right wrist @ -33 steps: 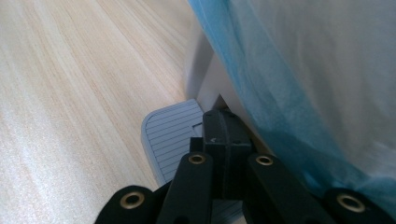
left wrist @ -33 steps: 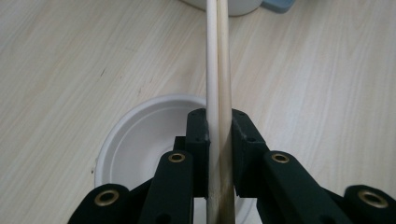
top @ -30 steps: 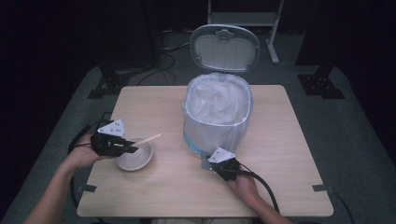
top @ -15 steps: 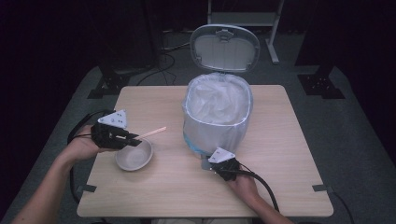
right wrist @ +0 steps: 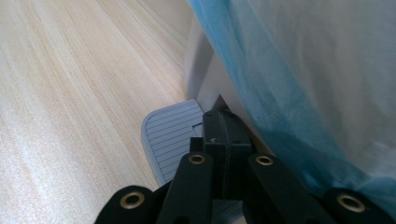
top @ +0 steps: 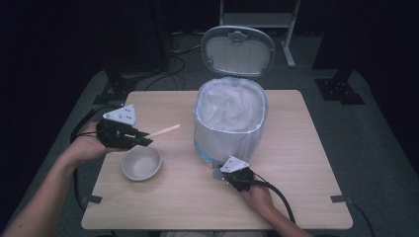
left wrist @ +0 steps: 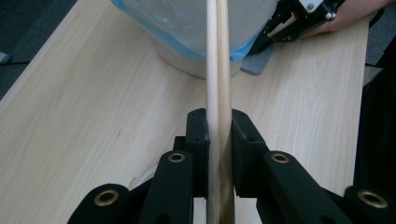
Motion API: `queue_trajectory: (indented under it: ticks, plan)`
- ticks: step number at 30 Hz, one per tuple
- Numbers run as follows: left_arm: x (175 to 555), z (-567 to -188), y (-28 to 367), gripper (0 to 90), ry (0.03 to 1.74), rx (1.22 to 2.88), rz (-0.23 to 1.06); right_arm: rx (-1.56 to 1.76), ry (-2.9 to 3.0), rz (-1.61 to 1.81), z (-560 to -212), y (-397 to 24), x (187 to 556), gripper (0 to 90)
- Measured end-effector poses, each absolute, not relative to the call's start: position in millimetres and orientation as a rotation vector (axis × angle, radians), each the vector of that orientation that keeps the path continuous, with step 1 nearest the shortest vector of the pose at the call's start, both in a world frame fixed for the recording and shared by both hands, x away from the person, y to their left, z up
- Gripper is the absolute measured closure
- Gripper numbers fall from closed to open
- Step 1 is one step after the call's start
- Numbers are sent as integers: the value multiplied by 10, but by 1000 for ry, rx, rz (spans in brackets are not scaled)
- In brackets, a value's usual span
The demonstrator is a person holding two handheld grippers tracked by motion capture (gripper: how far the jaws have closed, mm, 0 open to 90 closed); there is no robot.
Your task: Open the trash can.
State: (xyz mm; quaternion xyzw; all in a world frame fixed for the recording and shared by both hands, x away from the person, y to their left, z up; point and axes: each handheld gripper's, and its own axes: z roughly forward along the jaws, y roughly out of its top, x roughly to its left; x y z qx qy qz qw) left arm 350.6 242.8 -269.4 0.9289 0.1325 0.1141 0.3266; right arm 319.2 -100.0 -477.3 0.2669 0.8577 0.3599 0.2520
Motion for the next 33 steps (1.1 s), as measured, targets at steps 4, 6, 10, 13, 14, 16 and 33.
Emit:
queue_trajectory:
  ticks: [4, 6, 10, 13, 14, 16, 33]
  plan:
    - [3526, -2620, 2390, 796, 347, 2428, 306, 724, 2332, 980, -4776, -1001, 3193, 900]
    - [3537, -2560, 2363, 796, 338, 2428, 312, 725, 2332, 981, -4775, -1001, 3193, 900]
    - [3540, -2486, 2310, 796, 330, 2433, 324, 723, 2333, 979, -4776, -1002, 3194, 900]
    - [3543, -2443, 2271, 796, 321, 2435, 319, 724, 2332, 979, -4776, -1002, 3194, 899]
    - [3550, -2434, 2264, 796, 326, 2430, 313, 724, 2332, 979, -4776, -1001, 3193, 900]
    - [3567, -2411, 2257, 796, 329, 2424, 310, 724, 2332, 978, -4776, -1001, 3194, 899]
    - [3639, -2186, 2078, 795, 298, 2422, 317, 720, 2331, 977, -4777, -1002, 3195, 899]
